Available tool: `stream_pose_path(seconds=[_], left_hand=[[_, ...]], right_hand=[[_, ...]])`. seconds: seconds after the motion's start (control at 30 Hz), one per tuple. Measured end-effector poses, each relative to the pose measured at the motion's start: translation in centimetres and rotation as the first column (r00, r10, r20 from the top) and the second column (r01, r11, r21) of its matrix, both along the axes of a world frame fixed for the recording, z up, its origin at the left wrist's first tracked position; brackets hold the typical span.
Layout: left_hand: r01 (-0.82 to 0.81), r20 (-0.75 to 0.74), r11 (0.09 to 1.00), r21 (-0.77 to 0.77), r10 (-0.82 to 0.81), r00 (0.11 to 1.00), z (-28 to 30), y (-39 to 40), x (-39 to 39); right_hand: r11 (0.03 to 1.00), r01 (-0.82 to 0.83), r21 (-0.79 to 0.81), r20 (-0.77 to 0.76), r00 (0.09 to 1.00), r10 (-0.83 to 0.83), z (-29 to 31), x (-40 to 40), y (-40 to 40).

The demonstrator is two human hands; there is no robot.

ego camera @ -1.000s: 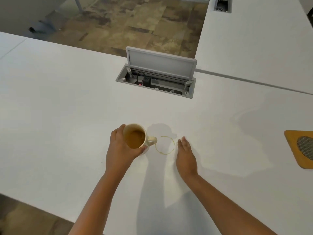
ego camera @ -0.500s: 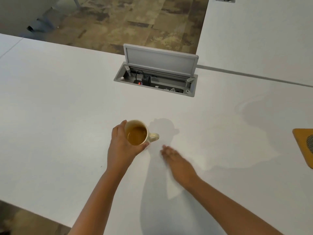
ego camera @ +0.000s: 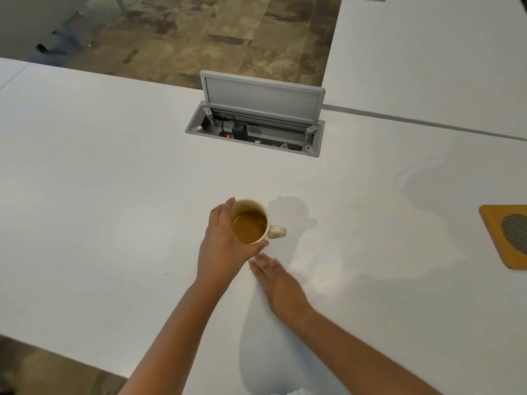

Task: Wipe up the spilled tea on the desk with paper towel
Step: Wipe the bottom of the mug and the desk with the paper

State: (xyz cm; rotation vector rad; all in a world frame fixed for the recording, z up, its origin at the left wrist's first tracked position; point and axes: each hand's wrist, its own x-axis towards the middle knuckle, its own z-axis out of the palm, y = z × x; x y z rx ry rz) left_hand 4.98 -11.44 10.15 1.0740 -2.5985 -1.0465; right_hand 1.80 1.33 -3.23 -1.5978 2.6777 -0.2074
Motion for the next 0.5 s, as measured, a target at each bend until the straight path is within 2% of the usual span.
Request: stream_pose_path(seconds=[0.03, 0.13, 0.2, 0.3, 0.4, 0.43, 0.5], left_hand=[[0.008, 0.006, 1.0, -0.003, -0.008, 1.0, -0.1, 0.2, -0.3], [0.027, 0.034, 1.0, 0.008, -0.028, 0.999, -0.9, 0.4, -1.4], [0.043, 0.045, 0.999, 0.012, -0.043, 0.998, -1.4, 0.5, -2.0], [0.067, 0.059, 0.998, -0.001, -0.067, 0.996, -2.0, 0.4, -3.1], [0.073, 0.069, 0.997, 0.004, -0.073, 0.995, -2.6, 0.2, -3.9], [0.077, 0.07, 0.997, 0.004, -0.077, 0.995, -2.7, 0.3, -4.0], [0.091, 0.079, 0.996, 0.007, -0.091, 0.993, -2.9, 0.4, -4.2]], right_hand=[[0.999, 0.036, -0.004, -0.022, 0.999, -0.036, 0.0, -2.1, 0.8], [0.953, 0.214, 0.213, 0.021, 0.975, -0.223, 0.5, -8.6, 5.1], [0.904, 0.339, 0.262, 0.029, 0.933, -0.359, 0.5, -11.3, 8.8], [0.848, 0.49, 0.202, -0.008, 0.866, -0.499, -0.2, -11.8, 12.8], [0.806, 0.552, 0.216, 0.046, 0.818, -0.573, -0.3, -9.4, 12.4], [0.803, 0.557, 0.211, 0.063, 0.812, -0.58, -0.1, -8.2, 11.5], [0.86, 0.496, 0.125, 0.074, 0.859, -0.506, 0.5, -5.7, 9.4]])
